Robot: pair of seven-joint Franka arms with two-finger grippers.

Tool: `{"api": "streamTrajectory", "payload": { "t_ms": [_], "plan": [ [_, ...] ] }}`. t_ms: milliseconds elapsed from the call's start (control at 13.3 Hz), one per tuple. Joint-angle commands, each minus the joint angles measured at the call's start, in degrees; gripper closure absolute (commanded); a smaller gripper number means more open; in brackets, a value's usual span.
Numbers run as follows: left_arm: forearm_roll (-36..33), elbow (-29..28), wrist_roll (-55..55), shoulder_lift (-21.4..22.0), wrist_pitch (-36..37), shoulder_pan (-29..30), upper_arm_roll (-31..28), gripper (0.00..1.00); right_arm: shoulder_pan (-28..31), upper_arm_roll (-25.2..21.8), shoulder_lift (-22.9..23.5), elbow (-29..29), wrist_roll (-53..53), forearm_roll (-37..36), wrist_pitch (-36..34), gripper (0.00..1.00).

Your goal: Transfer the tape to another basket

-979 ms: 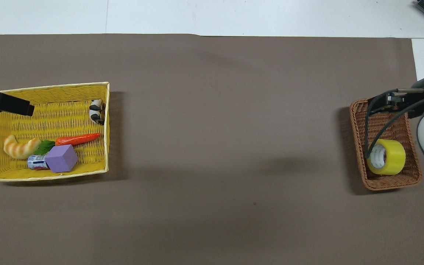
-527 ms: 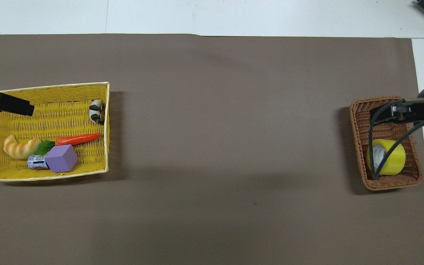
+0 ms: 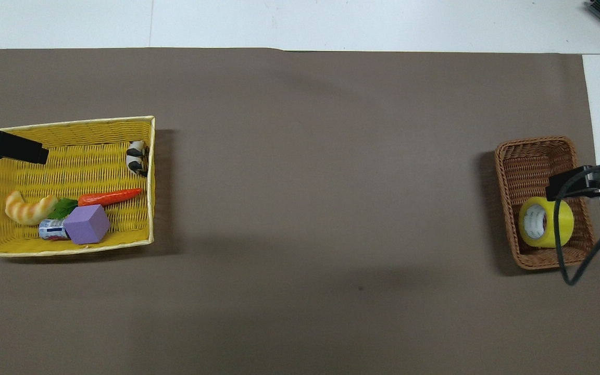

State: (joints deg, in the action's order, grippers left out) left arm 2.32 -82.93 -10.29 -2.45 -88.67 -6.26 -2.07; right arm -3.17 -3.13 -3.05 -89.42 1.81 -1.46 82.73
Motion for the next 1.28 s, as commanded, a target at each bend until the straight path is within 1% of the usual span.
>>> {"api": "streamTrajectory", "payload": {
  "t_ms": [0,1205],
  "plan": [
    [-0.83,-1.36,0.09,1.22,-0.10,0.55,0.40,0.00,-0.70,-1.70,-3.01,-4.18,-1.28,1.89,0.76,0.00],
    [-1.18,-0.83,-0.17,0.60,-0.45,0.81,0.13,0.00,-0.34,-1.18,-2.84,-4.10,-1.28,1.81,1.56,0.00]
  ]
}}
